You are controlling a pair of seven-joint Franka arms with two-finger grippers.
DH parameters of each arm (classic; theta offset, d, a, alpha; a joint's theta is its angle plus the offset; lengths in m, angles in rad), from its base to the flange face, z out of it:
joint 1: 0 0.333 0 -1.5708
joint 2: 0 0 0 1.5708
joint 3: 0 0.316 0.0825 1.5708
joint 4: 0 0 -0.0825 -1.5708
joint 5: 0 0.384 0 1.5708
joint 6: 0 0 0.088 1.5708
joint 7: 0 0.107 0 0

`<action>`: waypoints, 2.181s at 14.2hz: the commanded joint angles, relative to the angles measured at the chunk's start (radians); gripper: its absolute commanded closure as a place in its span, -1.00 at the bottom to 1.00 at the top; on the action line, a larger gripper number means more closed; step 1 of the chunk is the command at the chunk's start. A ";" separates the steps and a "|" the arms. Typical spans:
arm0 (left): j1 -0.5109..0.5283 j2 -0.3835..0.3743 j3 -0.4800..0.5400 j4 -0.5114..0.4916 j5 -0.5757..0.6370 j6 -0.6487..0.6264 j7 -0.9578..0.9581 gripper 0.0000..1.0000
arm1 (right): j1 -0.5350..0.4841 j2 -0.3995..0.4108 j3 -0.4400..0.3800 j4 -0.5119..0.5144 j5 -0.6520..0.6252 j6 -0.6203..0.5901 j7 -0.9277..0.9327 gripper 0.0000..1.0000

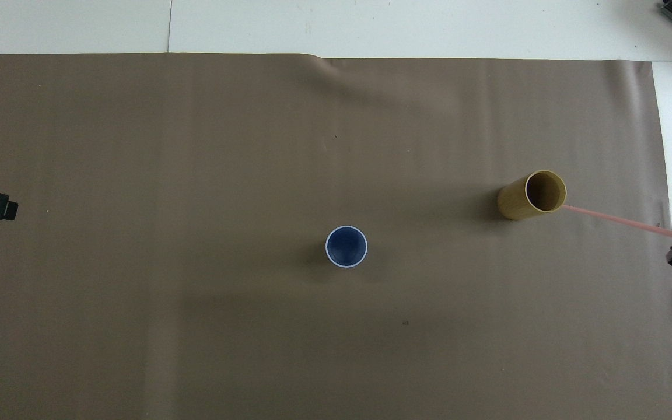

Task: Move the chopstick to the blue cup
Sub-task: 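Carry the pink straw over the blue cup and lower it inside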

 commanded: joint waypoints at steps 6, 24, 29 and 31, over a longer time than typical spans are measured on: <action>0.010 -0.020 -0.009 -0.021 0.019 -0.004 0.011 -1.00 | 0.120 -0.012 0.139 0.004 0.122 -0.029 0.381 1.00; 0.010 -0.020 -0.009 -0.021 0.019 -0.003 0.011 -1.00 | 0.334 0.091 0.190 -0.142 0.415 0.228 0.975 1.00; 0.010 -0.020 -0.009 -0.021 0.019 -0.002 0.011 -1.00 | 0.334 0.100 0.190 -0.179 0.416 0.296 0.978 1.00; 0.010 -0.020 -0.007 -0.021 0.019 -0.002 0.011 -1.00 | 0.332 0.097 0.190 -0.191 0.419 0.302 0.978 1.00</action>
